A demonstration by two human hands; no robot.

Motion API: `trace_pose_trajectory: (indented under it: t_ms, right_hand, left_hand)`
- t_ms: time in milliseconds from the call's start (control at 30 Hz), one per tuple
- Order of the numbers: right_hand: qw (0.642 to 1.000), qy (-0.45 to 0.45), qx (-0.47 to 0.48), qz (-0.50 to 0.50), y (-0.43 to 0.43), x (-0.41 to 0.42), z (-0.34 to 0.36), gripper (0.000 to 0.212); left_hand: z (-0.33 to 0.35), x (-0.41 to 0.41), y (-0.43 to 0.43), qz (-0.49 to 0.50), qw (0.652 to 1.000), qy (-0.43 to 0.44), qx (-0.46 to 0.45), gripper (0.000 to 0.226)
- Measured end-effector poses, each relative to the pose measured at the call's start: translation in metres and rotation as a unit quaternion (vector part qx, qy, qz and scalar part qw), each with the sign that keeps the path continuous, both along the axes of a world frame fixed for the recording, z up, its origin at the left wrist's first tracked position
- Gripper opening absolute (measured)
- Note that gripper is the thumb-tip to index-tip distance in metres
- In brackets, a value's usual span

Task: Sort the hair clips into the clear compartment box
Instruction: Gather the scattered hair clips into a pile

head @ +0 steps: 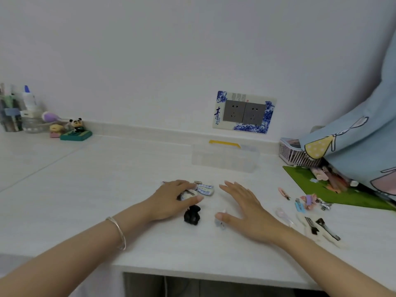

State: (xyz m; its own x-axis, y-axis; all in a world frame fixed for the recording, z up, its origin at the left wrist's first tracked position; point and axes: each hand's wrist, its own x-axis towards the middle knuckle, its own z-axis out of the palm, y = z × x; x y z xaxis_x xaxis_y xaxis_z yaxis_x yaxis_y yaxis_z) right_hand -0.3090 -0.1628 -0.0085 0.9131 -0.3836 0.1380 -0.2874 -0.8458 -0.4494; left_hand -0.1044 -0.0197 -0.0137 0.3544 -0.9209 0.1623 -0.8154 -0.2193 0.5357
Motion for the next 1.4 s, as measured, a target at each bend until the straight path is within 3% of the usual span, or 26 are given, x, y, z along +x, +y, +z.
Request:
trace_pose_trajectory:
  t_ms: [333,433,533,633,733,867,967,1067,1200,1267,1333,1400]
  right_hand:
    - [1.0,-0.021,-0.011,-0.013,-0.013,-0.046,0.005,0.081]
    - [0.999,-0.023,-0.039,-0.028,-0.031,-0.067,0.007,0.08]
    - [0.991,-0.046,-0.021,-0.121,-0.068,-0.094,0.006,0.074]
    - [0.973,-0.023,0.014,-0.231,-0.111,-0.114,0.003,0.08]
    - [0.963,0.004,0.055,-0.265,-0.137,-0.115,-0.001,0.084]
    - [0.966,0.024,0.079,-0.243,-0.141,-0.098,-0.006,0.075]
    - [0.976,0.038,0.09,-0.195,-0.132,-0.08,0.0,0.062]
    - [0.982,0.069,0.085,-0.151,-0.119,-0.064,0.0,0.053]
    - [0.99,0.036,0.122,-0.066,-0.105,-0.051,-0.002,0.05]
    - [0.987,-0.012,0.132,-0.089,-0.106,-0.049,0.002,0.035]
    - [0.98,-0.037,0.15,-0.124,-0.109,-0.049,0.004,0.037]
    - [0.982,0.005,0.147,-0.12,-0.105,-0.047,0.005,0.039]
  left_hand:
    - [0.002,-0.063,-0.029,-0.027,0.999,0.026,0.008,0.063]
    - [0.004,-0.059,-0.03,-0.017,1.0,0.018,0.017,0.075]
    - [0.004,-0.043,-0.024,0.009,1.0,0.002,0.024,0.099]
    - [-0.003,-0.026,-0.023,0.04,0.996,-0.046,0.071,0.096]
    - [-0.008,-0.017,-0.027,0.066,0.987,-0.093,0.114,0.097]
    - [-0.012,-0.012,-0.029,0.099,0.985,-0.078,0.114,0.1]
    - [-0.014,-0.011,-0.032,0.084,0.982,-0.109,0.133,0.073]
    - [-0.012,-0.017,-0.035,0.059,0.988,-0.082,0.118,0.059]
    - [-0.003,-0.029,-0.039,0.023,0.993,-0.053,0.101,0.094]
    - [0.0,-0.031,-0.04,0.015,0.995,-0.052,0.083,0.102]
    - [0.003,-0.026,-0.037,0.036,0.994,-0.063,0.077,0.105]
    - [0.005,-0.019,-0.033,0.06,0.985,-0.12,0.106,0.098]
